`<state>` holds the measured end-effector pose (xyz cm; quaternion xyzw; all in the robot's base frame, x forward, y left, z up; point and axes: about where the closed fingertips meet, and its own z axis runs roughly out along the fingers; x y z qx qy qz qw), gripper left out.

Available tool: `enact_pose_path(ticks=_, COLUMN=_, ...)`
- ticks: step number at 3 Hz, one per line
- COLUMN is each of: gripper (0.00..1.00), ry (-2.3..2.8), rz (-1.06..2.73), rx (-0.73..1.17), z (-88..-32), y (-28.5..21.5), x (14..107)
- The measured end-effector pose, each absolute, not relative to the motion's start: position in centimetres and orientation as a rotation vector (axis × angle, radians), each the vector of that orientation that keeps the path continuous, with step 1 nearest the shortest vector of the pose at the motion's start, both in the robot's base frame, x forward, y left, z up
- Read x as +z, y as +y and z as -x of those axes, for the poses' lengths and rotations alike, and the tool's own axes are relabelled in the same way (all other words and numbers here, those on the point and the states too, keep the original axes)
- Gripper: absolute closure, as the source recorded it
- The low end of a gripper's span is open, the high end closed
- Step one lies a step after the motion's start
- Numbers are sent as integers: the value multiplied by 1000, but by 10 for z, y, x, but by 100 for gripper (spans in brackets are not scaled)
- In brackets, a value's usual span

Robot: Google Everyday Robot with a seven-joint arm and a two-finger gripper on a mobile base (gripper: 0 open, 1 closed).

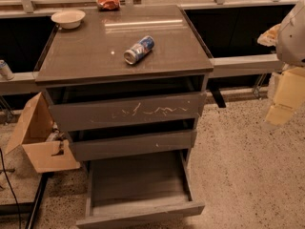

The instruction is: Place redbull can into bottom drawer

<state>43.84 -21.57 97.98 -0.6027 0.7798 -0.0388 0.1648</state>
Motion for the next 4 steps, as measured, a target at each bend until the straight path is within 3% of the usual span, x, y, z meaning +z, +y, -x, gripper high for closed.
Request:
enact_pose_path(ticks=2, gripper=0, ry=2163, rz=1745, rx=-139, z=-451, y=-206, x=980)
enact_pose_path(ticks=4, gripper=0, ry=1825, rz=1999, rx=-220, z=-516, y=-159, x=985)
